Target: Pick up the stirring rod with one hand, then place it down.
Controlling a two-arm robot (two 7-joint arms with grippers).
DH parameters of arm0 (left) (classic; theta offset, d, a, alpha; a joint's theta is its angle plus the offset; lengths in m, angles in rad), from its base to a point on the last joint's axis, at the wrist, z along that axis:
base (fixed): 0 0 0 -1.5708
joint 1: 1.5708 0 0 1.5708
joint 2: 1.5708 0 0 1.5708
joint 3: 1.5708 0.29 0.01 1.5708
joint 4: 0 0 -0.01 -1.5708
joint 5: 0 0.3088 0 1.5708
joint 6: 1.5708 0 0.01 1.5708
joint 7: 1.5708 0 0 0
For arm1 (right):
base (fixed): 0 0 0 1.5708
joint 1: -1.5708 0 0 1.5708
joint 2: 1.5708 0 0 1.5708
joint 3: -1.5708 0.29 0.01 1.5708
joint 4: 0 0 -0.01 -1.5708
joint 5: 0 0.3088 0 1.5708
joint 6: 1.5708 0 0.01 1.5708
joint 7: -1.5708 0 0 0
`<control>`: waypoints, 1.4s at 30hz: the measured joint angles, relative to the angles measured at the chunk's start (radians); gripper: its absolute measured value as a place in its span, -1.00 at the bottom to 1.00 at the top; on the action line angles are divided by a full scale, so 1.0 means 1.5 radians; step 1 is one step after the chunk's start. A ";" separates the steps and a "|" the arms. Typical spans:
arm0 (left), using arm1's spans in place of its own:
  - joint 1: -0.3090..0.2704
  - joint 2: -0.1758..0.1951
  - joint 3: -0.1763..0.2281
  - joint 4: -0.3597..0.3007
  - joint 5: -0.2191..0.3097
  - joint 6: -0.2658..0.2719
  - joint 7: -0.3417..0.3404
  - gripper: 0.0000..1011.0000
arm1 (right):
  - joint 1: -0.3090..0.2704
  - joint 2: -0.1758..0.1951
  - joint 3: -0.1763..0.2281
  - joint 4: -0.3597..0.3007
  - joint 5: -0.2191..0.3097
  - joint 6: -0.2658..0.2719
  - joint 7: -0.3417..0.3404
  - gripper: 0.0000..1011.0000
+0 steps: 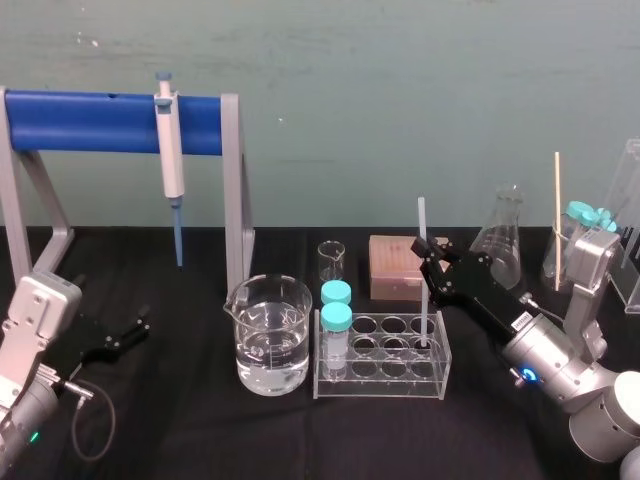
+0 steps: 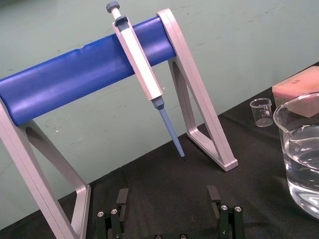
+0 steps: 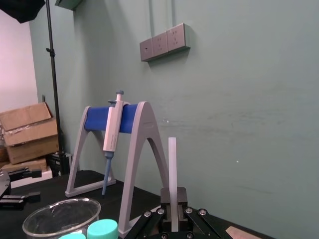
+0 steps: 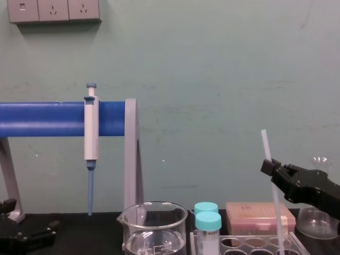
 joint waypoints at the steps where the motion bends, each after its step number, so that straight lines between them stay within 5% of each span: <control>1: 0.000 0.000 0.000 0.000 0.000 0.000 0.000 0.98 | 0.000 0.000 -0.001 0.001 0.000 0.002 0.000 -0.86; 34: 0.000 0.000 0.000 0.000 0.000 0.000 0.000 0.98 | -0.005 0.006 -0.007 -0.003 -0.011 0.011 -0.009 -0.86; 42: 0.000 0.000 0.000 0.000 0.000 0.000 0.000 0.98 | -0.005 0.006 -0.007 -0.003 -0.011 0.010 -0.009 -0.43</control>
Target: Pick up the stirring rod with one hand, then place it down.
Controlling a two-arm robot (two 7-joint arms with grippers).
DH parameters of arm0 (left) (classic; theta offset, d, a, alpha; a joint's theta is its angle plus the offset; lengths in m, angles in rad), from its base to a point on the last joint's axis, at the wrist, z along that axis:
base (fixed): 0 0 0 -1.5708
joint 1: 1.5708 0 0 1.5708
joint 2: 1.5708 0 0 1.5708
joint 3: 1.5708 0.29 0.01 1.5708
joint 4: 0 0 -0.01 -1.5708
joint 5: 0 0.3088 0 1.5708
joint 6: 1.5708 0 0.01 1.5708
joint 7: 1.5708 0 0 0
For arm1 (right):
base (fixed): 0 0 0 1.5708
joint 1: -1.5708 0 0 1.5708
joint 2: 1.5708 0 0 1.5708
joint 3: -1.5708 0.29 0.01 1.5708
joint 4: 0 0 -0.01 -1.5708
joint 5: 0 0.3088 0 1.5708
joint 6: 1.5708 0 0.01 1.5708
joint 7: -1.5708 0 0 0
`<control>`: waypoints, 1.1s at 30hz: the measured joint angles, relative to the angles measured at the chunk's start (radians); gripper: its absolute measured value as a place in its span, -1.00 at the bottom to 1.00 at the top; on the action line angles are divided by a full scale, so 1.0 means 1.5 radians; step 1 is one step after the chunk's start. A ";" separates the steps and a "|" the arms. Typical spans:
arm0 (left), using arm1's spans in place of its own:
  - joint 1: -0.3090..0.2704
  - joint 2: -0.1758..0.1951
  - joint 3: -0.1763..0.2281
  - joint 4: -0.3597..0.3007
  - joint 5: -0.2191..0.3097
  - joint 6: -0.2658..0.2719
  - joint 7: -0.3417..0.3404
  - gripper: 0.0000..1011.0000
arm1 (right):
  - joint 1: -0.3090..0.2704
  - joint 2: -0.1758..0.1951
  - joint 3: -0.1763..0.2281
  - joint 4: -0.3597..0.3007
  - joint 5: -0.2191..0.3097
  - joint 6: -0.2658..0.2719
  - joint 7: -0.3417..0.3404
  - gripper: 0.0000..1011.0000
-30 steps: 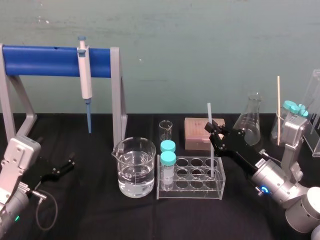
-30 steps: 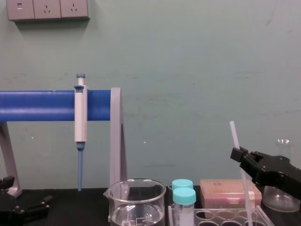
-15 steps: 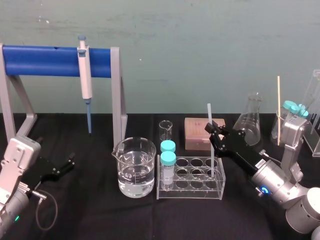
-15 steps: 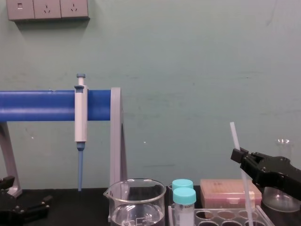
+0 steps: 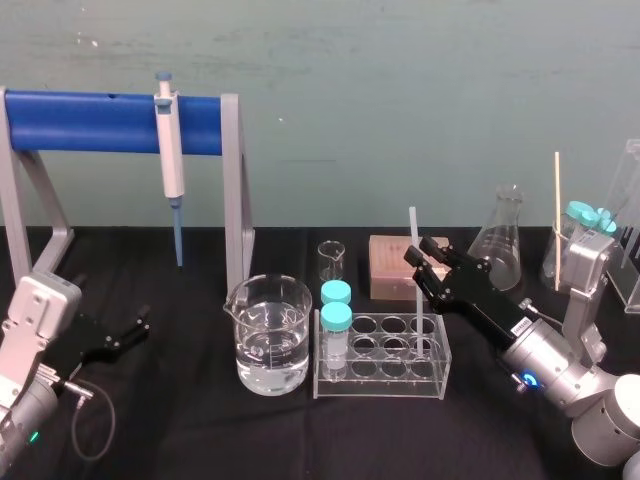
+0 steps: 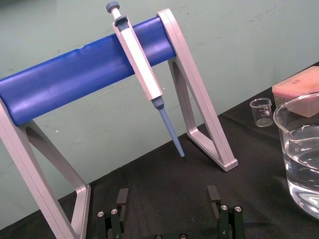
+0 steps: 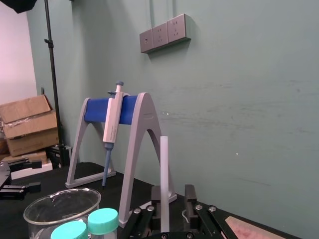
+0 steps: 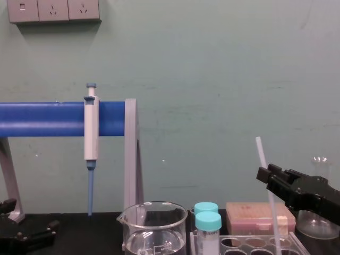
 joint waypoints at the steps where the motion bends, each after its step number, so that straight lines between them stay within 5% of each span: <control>1: 0.000 0.000 0.000 0.000 0.000 0.000 0.000 0.98 | 0.000 0.000 0.000 0.000 0.000 0.000 0.000 -0.41; 23: 0.000 0.000 0.000 0.000 0.000 0.000 0.000 0.98 | 0.000 0.000 0.000 0.000 0.000 0.000 0.000 0.93; 33: 0.000 0.000 0.000 0.000 0.000 0.000 0.000 0.98 | 0.000 0.000 0.000 0.000 0.000 0.000 0.000 0.98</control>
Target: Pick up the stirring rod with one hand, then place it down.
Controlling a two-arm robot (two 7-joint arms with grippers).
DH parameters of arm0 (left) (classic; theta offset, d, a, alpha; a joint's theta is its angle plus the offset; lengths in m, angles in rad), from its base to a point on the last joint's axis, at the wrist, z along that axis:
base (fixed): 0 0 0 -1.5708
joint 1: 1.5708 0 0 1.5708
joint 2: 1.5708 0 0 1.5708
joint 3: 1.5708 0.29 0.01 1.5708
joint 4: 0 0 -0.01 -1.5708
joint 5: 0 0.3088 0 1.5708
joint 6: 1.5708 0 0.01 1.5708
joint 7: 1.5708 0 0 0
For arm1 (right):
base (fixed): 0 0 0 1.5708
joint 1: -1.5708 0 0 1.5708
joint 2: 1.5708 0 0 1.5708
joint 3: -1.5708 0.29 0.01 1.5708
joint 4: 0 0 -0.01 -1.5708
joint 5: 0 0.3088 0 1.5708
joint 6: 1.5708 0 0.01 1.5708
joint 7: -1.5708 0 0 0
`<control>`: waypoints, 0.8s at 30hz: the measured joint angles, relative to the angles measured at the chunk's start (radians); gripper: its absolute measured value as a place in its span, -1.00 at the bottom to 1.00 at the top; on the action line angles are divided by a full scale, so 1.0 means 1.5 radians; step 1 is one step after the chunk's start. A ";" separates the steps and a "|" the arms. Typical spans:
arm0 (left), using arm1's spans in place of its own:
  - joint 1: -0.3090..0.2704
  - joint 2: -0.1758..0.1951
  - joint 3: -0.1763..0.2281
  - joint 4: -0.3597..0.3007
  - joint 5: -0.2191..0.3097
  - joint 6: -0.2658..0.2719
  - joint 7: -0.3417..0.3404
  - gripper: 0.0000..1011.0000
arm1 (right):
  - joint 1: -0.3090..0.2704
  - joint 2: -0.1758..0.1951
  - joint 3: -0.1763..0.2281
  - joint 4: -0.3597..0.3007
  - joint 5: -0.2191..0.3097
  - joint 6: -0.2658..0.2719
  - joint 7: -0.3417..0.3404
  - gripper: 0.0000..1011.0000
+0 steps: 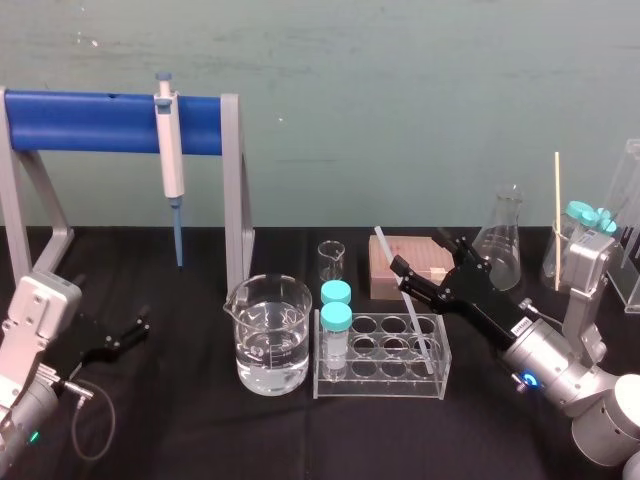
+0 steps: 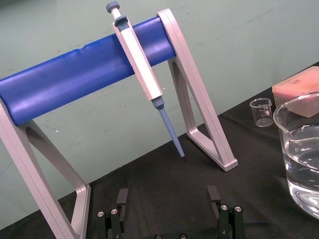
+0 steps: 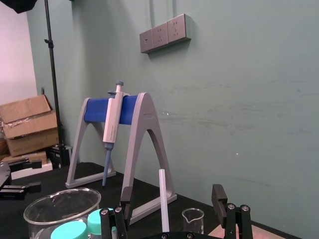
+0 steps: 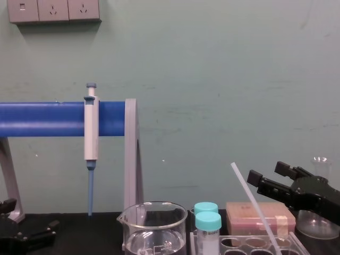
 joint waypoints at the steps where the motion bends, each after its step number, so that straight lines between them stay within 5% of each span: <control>1: 0.000 0.000 0.000 0.000 0.000 0.000 0.000 0.98 | 0.000 0.000 0.000 0.000 0.000 0.000 0.000 0.98; 6: 0.000 0.000 0.000 0.000 0.000 0.000 0.000 0.98 | -0.013 0.002 0.005 -0.031 -0.011 0.002 -0.035 0.98; 11: 0.000 0.000 0.000 0.000 0.000 0.000 0.000 0.98 | -0.048 0.006 0.031 -0.104 -0.033 0.031 -0.138 0.98; 19: 0.000 0.000 0.000 0.000 0.000 0.000 0.000 0.98 | -0.095 0.008 0.087 -0.187 -0.063 0.127 -0.300 0.98; 24: 0.000 0.000 0.000 0.000 0.000 0.000 0.000 0.98 | -0.119 0.015 0.102 -0.216 -0.075 0.196 -0.348 0.98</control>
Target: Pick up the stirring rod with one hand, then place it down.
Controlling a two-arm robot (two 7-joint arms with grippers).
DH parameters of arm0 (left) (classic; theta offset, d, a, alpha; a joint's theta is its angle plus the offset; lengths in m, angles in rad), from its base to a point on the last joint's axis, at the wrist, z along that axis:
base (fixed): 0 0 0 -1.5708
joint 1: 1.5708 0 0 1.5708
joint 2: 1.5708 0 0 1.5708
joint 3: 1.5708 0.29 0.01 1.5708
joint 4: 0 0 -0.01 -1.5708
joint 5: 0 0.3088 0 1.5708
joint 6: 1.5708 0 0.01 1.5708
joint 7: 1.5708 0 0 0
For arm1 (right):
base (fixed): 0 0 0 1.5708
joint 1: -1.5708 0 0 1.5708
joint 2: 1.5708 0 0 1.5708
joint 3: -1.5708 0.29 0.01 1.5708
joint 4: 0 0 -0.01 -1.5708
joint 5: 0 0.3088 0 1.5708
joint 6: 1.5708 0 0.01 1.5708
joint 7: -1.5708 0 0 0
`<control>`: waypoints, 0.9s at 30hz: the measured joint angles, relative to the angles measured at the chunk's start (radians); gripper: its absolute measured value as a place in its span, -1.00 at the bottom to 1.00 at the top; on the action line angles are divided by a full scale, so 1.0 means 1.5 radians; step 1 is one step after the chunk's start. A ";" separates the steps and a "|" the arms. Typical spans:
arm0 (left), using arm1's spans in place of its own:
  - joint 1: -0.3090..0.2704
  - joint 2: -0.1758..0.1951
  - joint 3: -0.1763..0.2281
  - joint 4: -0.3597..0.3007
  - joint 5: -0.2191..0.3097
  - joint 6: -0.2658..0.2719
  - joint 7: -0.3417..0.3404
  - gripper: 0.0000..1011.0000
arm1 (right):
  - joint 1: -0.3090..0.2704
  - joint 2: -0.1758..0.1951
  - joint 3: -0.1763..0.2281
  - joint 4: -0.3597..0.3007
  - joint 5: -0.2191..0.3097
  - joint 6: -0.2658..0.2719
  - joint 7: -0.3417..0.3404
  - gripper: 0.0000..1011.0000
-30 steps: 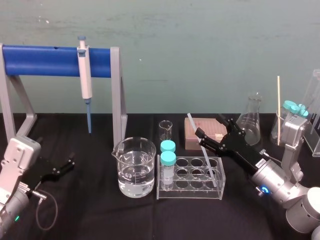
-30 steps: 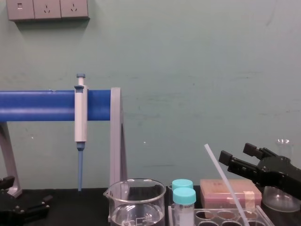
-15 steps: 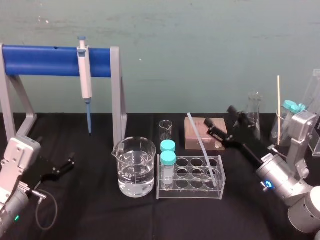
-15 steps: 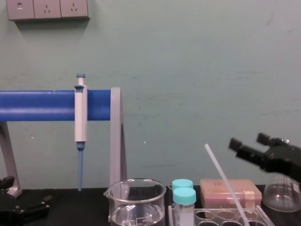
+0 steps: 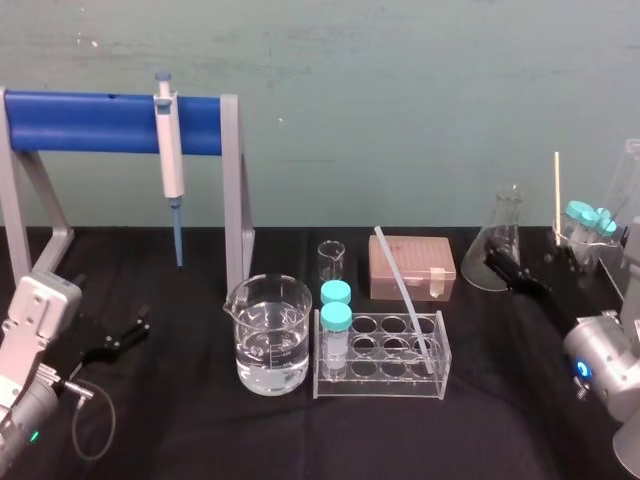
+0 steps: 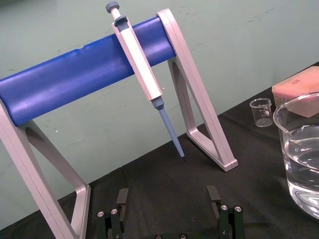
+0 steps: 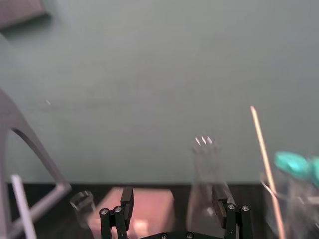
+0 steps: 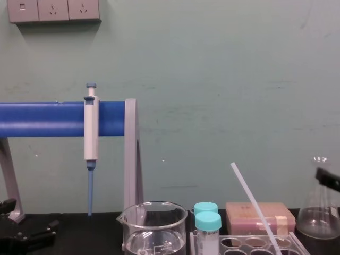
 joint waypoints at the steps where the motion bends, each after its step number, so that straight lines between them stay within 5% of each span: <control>1: 0.000 0.000 0.000 0.000 0.000 0.000 0.000 0.98 | -0.003 0.001 0.002 -0.004 -0.002 0.012 -0.006 0.98; 8: 0.000 0.000 0.000 0.000 0.000 0.000 0.000 0.98 | -0.029 0.005 0.014 -0.031 -0.017 0.085 -0.038 0.98; 27: 0.000 0.000 0.000 0.000 0.000 0.000 0.000 0.98 | -0.030 0.003 0.019 -0.031 -0.026 0.085 -0.036 0.98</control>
